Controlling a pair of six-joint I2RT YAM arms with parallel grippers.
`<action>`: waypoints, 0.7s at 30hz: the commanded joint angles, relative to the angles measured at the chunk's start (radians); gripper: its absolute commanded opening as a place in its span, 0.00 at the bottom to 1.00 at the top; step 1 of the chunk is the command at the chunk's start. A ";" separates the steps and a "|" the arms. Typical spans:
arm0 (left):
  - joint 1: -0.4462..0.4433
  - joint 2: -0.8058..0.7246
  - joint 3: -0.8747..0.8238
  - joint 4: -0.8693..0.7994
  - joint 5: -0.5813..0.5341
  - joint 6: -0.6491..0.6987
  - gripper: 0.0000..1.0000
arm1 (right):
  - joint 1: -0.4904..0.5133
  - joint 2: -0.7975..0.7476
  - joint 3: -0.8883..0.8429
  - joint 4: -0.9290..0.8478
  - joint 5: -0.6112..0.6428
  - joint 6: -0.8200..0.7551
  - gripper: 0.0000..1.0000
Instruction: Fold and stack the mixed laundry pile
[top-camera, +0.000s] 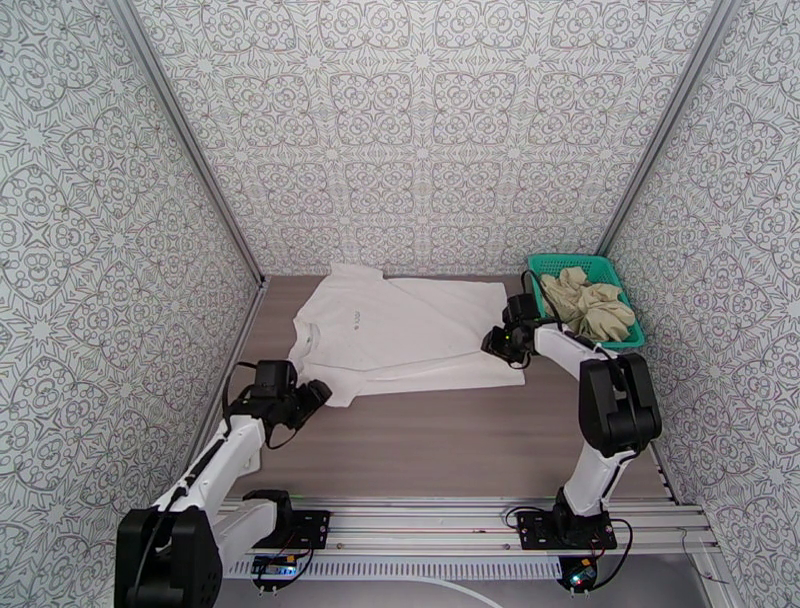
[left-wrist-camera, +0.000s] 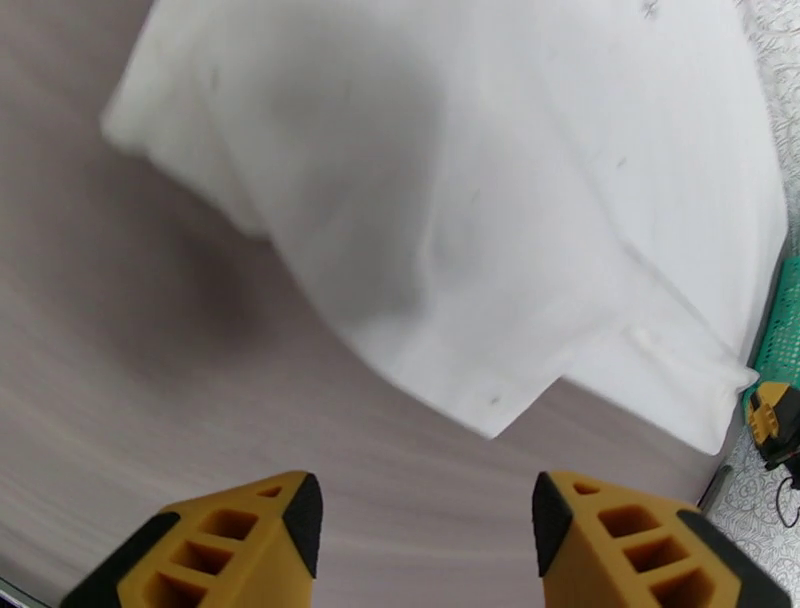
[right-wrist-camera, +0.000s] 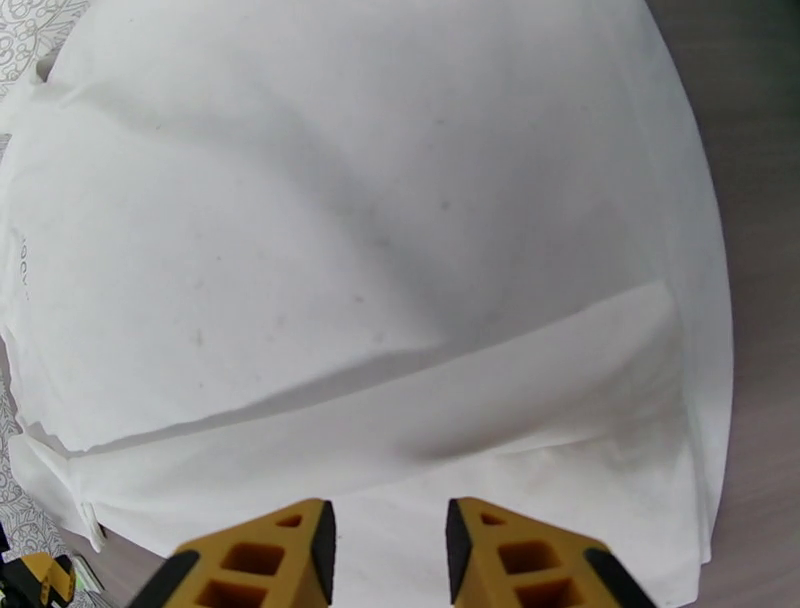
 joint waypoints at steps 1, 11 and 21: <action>-0.056 0.069 -0.021 0.152 -0.013 -0.103 0.54 | 0.016 -0.048 -0.023 0.014 -0.011 0.004 0.35; -0.099 0.236 0.005 0.293 -0.103 -0.125 0.26 | 0.017 -0.140 -0.090 0.006 -0.013 0.000 0.35; -0.099 0.250 0.087 0.300 -0.137 -0.089 0.00 | 0.026 -0.213 -0.108 0.005 -0.050 0.023 0.34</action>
